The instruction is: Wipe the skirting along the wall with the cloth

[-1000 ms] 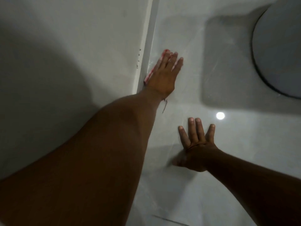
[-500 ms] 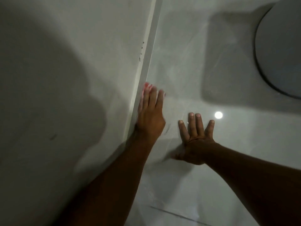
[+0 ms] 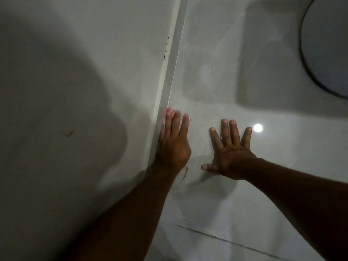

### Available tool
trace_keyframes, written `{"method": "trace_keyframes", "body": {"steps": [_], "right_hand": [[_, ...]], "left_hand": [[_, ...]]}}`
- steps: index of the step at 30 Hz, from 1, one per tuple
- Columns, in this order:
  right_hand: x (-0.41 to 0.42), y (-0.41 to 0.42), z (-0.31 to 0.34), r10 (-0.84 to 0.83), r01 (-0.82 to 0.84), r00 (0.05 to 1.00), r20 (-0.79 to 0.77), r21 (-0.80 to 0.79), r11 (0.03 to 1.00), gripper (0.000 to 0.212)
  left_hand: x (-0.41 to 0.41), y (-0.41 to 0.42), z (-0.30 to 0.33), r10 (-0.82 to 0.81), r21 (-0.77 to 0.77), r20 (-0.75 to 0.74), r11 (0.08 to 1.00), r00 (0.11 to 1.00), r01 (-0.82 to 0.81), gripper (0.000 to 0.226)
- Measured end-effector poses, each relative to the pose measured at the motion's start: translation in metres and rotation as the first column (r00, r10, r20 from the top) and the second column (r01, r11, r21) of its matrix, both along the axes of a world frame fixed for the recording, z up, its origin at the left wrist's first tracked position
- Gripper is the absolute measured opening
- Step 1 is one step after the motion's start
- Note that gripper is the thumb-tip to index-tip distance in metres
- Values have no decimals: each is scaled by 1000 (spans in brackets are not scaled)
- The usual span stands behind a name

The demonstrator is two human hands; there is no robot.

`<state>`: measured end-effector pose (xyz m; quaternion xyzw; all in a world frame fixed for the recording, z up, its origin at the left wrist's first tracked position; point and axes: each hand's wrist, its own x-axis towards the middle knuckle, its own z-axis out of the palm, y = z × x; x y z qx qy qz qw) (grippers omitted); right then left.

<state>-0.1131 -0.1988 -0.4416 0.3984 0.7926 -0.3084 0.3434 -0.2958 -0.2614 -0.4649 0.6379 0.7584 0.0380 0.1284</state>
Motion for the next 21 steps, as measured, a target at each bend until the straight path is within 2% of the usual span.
{"method": "trace_keyframes", "body": {"steps": [4, 7, 10, 13, 16, 18, 21], "right_hand": [[-1, 1, -5, -4, 4, 1000, 0, 17, 1000, 124], [1, -1, -6, -3, 3, 1000, -2, 31, 1000, 124], [1, 0, -4, -3, 3, 1000, -20, 39, 999, 124], [1, 2, -3, -5, 6, 1000, -26, 22, 1000, 126], [3, 4, -2, -6, 7, 999, -34, 16, 1000, 125], [3, 2, -3, 0, 2, 999, -45, 28, 1000, 124], [6, 1, -3, 1, 1, 999, -52, 53, 999, 124]], "left_hand": [[-13, 86, -6, -25, 58, -49, 998, 998, 28, 72], [-15, 109, -6, -39, 36, -46, 999, 998, 41, 73], [-11, 75, -1, -40, 57, -46, 997, 998, 43, 71], [-5, -9, -2, -39, 122, -3, 992, 999, 39, 67], [6, -85, -1, -1, 91, -48, 996, 999, 6, 61], [9, -97, -1, 4, 64, -48, 998, 999, -1, 61], [3, -56, -4, -25, 62, 2, 998, 1000, 25, 67]]}}
